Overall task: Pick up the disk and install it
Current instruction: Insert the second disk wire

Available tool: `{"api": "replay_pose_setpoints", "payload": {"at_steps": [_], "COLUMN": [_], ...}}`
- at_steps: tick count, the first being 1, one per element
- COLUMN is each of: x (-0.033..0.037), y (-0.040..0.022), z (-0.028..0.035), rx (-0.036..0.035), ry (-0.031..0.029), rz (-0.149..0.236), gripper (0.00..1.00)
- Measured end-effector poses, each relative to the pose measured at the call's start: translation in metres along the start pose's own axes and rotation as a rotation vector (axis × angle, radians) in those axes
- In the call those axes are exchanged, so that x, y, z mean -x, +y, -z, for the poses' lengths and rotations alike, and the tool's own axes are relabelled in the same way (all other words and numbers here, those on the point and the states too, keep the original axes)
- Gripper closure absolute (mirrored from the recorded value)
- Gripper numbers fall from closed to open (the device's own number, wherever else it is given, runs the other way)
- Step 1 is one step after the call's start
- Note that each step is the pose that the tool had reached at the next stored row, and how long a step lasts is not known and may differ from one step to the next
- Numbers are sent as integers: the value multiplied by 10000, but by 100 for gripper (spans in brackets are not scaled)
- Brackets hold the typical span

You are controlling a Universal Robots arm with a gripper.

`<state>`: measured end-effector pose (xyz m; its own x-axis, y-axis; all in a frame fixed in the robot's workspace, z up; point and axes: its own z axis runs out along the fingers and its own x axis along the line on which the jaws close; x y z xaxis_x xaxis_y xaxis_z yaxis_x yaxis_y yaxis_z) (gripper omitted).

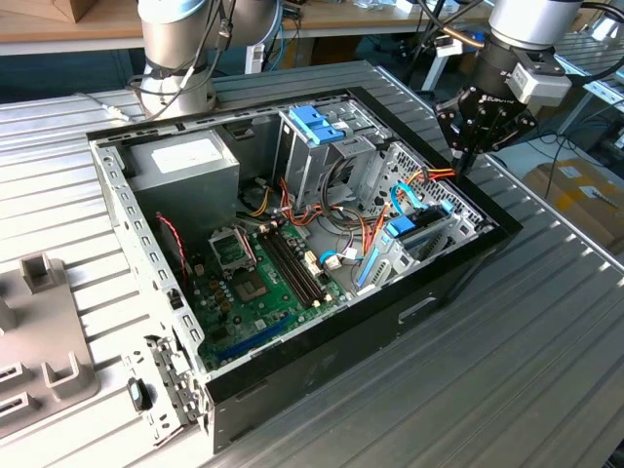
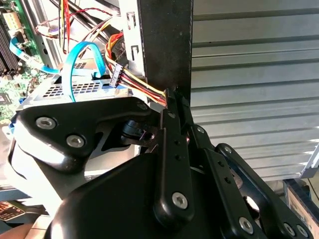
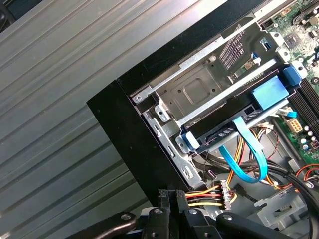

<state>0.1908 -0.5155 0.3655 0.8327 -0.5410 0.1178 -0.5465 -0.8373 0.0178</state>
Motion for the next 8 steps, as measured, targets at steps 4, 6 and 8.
{"api": "replay_pose_setpoints", "payload": {"at_steps": [4,6,8], "x": [-8,-10,-9], "y": [1,1,2], "z": [74,84,87], "rx": [1,0,1], "ry": [1,0,1], "rz": [0,0,0], "gripper": [84,84,84]}}
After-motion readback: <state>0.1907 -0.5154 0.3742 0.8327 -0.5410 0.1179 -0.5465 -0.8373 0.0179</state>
